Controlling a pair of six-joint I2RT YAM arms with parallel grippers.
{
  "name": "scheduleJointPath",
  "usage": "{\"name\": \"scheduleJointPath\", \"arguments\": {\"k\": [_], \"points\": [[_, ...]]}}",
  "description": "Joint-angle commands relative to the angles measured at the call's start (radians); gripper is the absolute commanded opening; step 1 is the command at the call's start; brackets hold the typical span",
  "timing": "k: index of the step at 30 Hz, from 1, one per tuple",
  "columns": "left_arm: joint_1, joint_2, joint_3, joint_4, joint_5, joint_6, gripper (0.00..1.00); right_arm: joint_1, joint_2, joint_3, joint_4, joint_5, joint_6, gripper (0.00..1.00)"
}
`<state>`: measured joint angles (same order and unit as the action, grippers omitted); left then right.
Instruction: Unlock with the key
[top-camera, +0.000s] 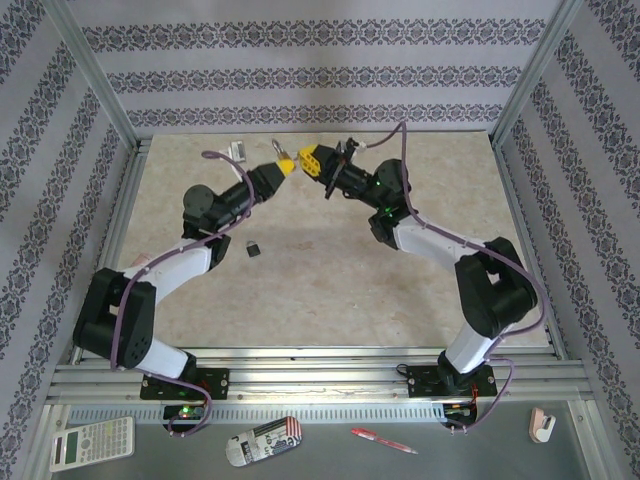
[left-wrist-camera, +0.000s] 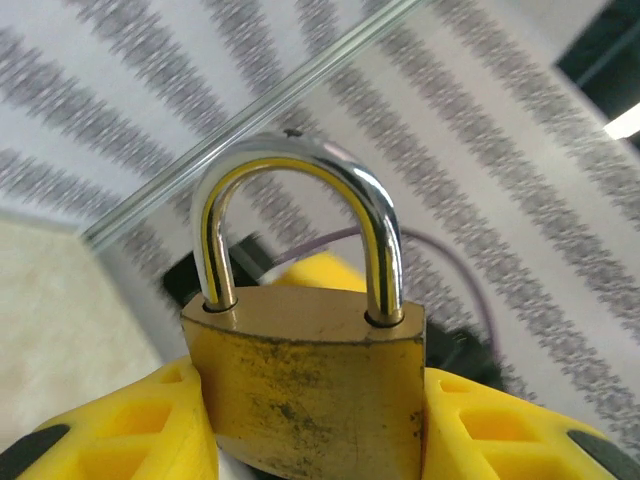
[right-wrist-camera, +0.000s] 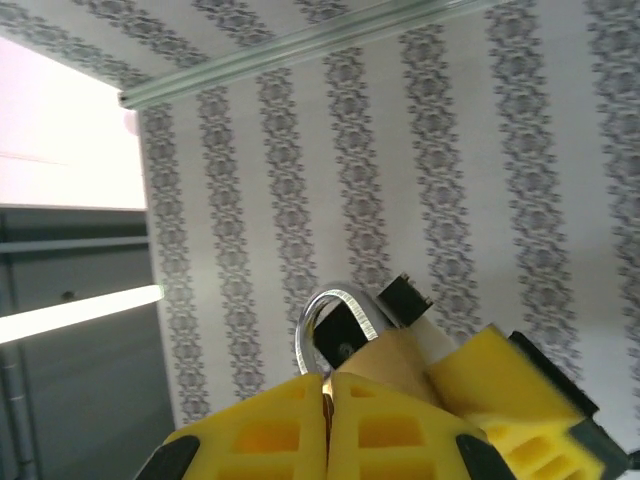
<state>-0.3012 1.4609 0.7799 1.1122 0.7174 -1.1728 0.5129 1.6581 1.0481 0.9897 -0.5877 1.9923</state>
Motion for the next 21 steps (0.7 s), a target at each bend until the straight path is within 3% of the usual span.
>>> {"name": "scheduleJointPath", "arguments": {"k": [1,5,8,17,21], "points": [[0.000,-0.108,-0.093,-0.148,0.024,0.128,0.00,0.000,-0.128,-0.134,-0.080,-0.019,-0.137,0.00],[0.001,-0.250,-0.248,-0.323,-0.061,0.224,0.00,0.005,-0.263,-0.295,-0.264,0.031,-0.300,0.00],[-0.003,-0.301,-0.328,-0.376,-0.062,0.235,0.00,0.013,-0.344,-0.353,-0.426,0.069,-0.439,0.00],[-0.070,-0.415,-0.457,-0.658,-0.092,0.325,0.00,0.055,-0.545,-0.338,-0.934,0.242,-0.864,0.00],[-0.088,-0.375,-0.488,-0.653,-0.100,0.319,0.00,0.101,-0.612,-0.369,-0.991,0.363,-0.951,0.00]]}}
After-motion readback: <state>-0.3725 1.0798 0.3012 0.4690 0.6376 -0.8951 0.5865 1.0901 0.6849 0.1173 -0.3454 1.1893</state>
